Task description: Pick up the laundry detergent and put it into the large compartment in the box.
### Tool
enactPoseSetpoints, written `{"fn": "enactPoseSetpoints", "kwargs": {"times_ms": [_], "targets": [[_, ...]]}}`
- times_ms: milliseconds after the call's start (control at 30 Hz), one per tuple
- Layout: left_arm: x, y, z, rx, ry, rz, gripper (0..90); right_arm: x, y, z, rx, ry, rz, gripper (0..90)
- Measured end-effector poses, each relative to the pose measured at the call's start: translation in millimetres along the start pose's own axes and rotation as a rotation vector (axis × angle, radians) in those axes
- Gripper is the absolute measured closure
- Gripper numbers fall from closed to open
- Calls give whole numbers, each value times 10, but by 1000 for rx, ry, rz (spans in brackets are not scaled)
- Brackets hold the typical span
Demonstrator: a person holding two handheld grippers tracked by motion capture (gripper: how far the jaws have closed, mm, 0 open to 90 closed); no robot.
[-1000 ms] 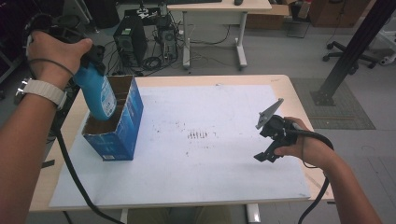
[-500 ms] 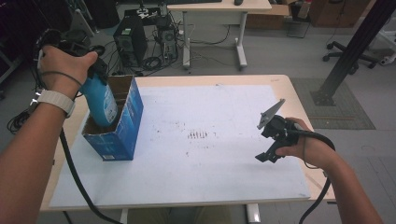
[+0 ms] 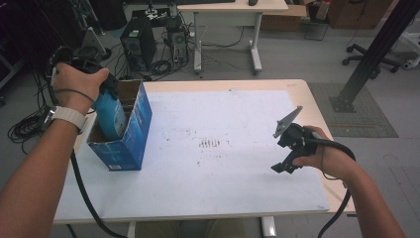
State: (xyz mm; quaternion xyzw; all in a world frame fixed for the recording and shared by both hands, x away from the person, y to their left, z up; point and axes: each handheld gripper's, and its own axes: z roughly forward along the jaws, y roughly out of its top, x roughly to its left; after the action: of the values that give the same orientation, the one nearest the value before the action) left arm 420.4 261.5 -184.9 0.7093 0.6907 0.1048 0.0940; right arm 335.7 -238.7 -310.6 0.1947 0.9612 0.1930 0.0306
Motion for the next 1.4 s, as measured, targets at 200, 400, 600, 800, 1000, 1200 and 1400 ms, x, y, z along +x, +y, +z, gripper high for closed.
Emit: {"fn": "enactPoseSetpoints", "kwargs": {"times_ms": [200,400,600,800,1000,1200,1400], "targets": [[15,-21,118,4,-9,-6,374,-2,-5,15,0,3,-1,110],[14,-43,234,-2,-10,-9,374,-1,-21,31,0,7,6,110],[1,-67,375,-1,-10,0,374,-5,-48,31,-1,5,11,110],[-8,-103,508,-4,-7,4,374,-1,-60,38,0,6,14,110],[-15,-134,617,0,3,14,374,3,-70,38,-1,4,19,110],[-4,-163,718,-3,-2,20,374,4,-86,40,1,4,22,110],[0,-195,801,-8,10,22,374,4,-98,51,3,5,26,110]]}}
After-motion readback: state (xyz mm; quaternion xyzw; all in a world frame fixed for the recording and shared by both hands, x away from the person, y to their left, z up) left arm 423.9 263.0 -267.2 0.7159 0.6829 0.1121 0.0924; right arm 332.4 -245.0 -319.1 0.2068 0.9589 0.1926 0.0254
